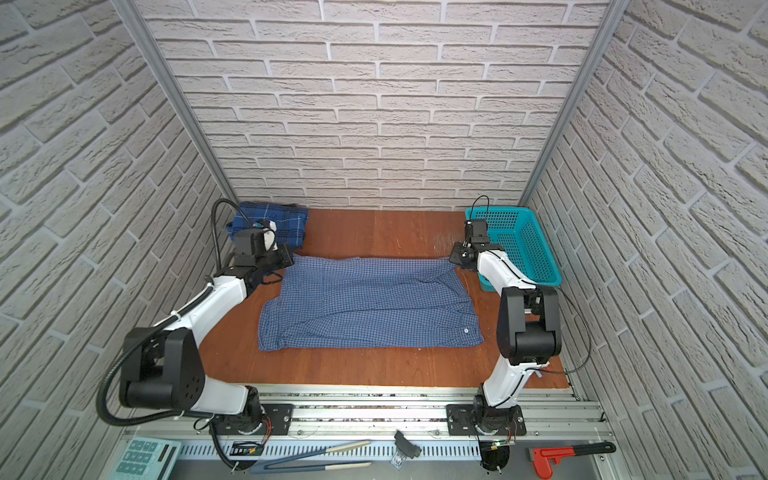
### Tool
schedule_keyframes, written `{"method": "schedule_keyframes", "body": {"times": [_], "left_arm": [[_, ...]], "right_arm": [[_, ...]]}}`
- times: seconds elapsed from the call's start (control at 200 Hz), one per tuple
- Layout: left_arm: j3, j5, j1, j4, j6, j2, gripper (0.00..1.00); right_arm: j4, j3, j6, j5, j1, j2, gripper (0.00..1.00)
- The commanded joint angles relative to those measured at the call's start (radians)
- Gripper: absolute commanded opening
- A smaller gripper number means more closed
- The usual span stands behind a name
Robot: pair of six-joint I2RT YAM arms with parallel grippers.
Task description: Fold and stack the long sleeve shirts
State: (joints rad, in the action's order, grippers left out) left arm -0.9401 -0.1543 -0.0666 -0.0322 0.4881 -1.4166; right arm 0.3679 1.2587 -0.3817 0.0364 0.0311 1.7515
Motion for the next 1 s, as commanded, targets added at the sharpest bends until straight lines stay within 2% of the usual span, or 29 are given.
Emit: {"method": "schedule_keyframes", "body": {"times": [0.0,0.18,0.295,0.455,0.73,0.875,0.995], "left_arm": [[0.075,0.027,0.007,0.004,0.016,0.061,0.0],[0.296,0.086,0.007,-0.02,0.117,0.261,0.0],[0.353,0.137,-0.025,-0.08,0.126,0.287,0.0],[0.469,0.136,-0.075,-0.041,0.167,0.353,0.0],[0.548,0.163,-0.083,-0.046,0.186,0.396,0.0],[0.566,0.206,-0.098,-0.075,0.194,0.398,0.0],[0.594,0.247,-0.098,-0.092,0.226,0.403,0.0]], "right_arm": [[-0.004,-0.037,0.031,-0.033,0.001,-0.063,0.06],[-0.058,-0.216,0.074,-0.001,0.003,-0.208,0.06],[-0.135,-0.339,0.084,-0.024,0.003,-0.259,0.06],[-0.141,-0.417,0.068,-0.02,0.003,-0.28,0.06],[-0.147,-0.515,0.092,0.023,0.005,-0.335,0.06],[-0.172,-0.572,0.073,-0.001,0.004,-0.357,0.06],[-0.16,-0.598,0.082,0.034,0.005,-0.387,0.08]]}}
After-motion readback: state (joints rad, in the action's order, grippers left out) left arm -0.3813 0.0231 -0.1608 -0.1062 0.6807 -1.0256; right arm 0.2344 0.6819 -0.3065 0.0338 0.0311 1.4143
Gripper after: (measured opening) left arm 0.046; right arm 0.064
